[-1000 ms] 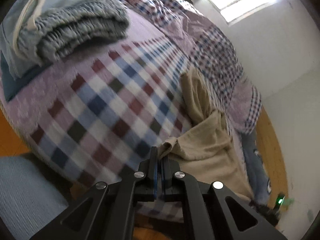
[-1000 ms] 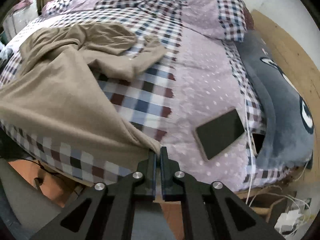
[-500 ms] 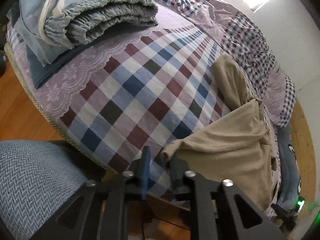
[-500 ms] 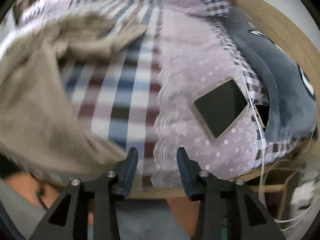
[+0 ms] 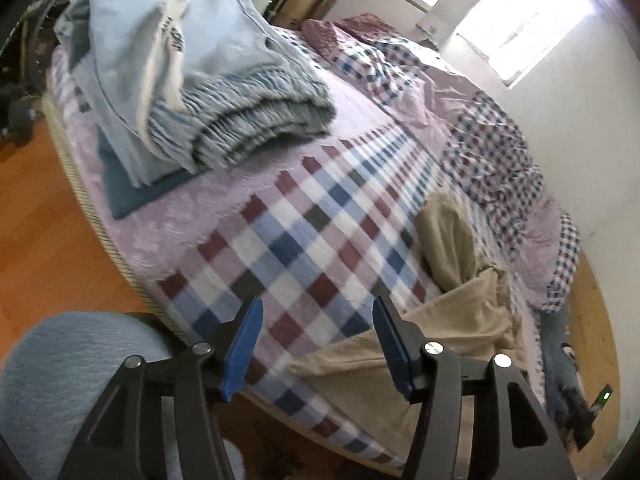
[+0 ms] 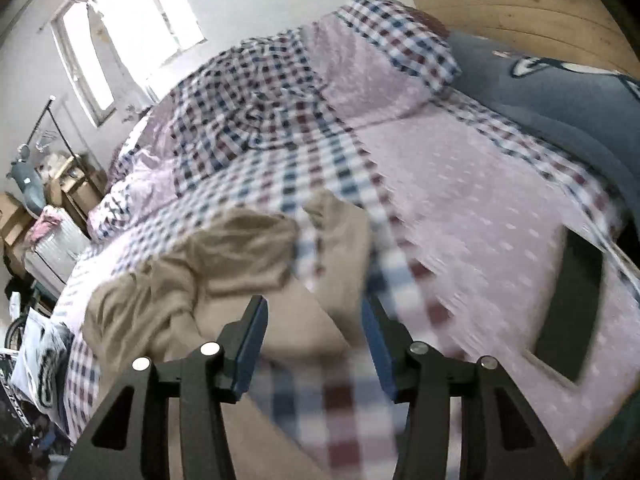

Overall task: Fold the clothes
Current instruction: 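Lay the beige garment down on the sheet and open both grippers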

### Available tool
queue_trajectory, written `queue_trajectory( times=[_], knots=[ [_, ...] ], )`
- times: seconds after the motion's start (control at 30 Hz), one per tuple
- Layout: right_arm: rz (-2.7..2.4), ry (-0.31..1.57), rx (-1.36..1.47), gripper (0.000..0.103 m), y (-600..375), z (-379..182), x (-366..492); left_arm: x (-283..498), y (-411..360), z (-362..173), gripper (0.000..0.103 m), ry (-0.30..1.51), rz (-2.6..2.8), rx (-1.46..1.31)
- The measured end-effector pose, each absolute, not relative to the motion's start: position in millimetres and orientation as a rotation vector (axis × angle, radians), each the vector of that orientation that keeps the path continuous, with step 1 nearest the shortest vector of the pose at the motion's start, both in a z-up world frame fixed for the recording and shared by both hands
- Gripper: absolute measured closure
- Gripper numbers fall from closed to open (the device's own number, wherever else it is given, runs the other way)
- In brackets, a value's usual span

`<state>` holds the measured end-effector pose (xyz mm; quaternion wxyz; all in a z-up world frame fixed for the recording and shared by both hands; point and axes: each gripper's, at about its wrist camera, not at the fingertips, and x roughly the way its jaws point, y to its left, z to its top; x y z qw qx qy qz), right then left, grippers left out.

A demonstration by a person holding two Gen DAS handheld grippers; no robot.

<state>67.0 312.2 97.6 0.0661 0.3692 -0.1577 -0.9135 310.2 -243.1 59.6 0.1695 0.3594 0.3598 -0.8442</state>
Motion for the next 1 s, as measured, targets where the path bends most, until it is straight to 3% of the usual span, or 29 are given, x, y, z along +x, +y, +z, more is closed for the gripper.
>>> queue_trajectory(
  times=[0.27, 0.63, 0.83, 1.0],
  knots=[
    [-2.708, -0.666, 1.028, 0.05, 304.6, 81.5, -2.7, 278.9, -213.9, 90.2, 0.041, 0.755, -2.578, 0.984],
    [-2.707, -0.697, 0.981, 0.05, 324.9, 80.9, -25.6, 146.3, -44.0, 131.6, 0.041, 0.31, -3.156, 1.135],
    [-2.692, -1.011, 0.981, 0.05, 377.7, 70.0, -25.3, 73.0, 64.1, 112.1, 0.04, 0.034, -3.258, 1.324],
    [-2.658, -1.11, 0.969, 0.048, 394.6, 67.9, -26.1, 25.8, 138.9, 89.6, 0.04, -0.212, -3.227, 1.462]
  ],
)
